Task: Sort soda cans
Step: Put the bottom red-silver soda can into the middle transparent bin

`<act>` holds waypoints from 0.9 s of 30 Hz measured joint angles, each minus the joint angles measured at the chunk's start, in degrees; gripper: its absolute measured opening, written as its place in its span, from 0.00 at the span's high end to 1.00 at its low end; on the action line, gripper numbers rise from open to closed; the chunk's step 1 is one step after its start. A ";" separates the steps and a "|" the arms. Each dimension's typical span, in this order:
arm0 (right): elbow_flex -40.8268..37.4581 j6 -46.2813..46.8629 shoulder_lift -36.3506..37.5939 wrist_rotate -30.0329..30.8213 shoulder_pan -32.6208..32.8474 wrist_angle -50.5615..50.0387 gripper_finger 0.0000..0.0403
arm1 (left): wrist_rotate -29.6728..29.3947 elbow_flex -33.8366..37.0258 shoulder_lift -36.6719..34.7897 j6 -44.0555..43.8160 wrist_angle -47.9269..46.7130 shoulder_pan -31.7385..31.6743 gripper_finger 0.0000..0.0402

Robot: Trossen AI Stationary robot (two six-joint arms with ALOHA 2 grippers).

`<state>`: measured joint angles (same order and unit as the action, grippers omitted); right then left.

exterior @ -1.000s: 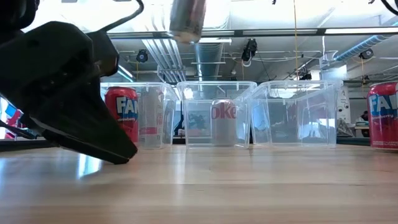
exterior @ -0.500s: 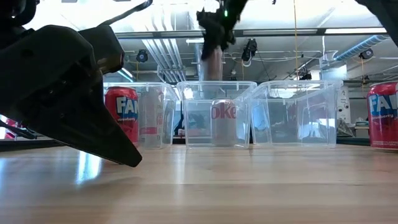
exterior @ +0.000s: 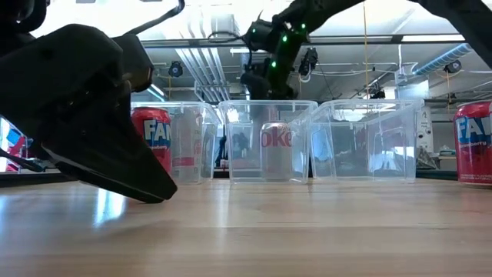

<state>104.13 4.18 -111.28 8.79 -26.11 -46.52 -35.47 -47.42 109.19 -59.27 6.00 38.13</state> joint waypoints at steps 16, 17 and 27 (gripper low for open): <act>-5.33 -0.22 -2.34 3.24 -0.07 6.83 0.23 | 1.80 2.88 -3.17 -0.13 -0.58 0.50 0.23; -5.37 -0.34 -2.78 3.26 -0.07 6.71 0.23 | 1.79 2.90 -3.17 -0.12 -0.57 0.50 0.23; -5.61 -0.42 -4.25 4.29 -0.46 6.36 0.21 | 1.80 2.95 -3.20 -0.15 -0.51 0.52 0.23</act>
<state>98.52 3.76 -115.52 13.08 -26.57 -40.16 -33.67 -44.47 106.00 -59.42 5.50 38.65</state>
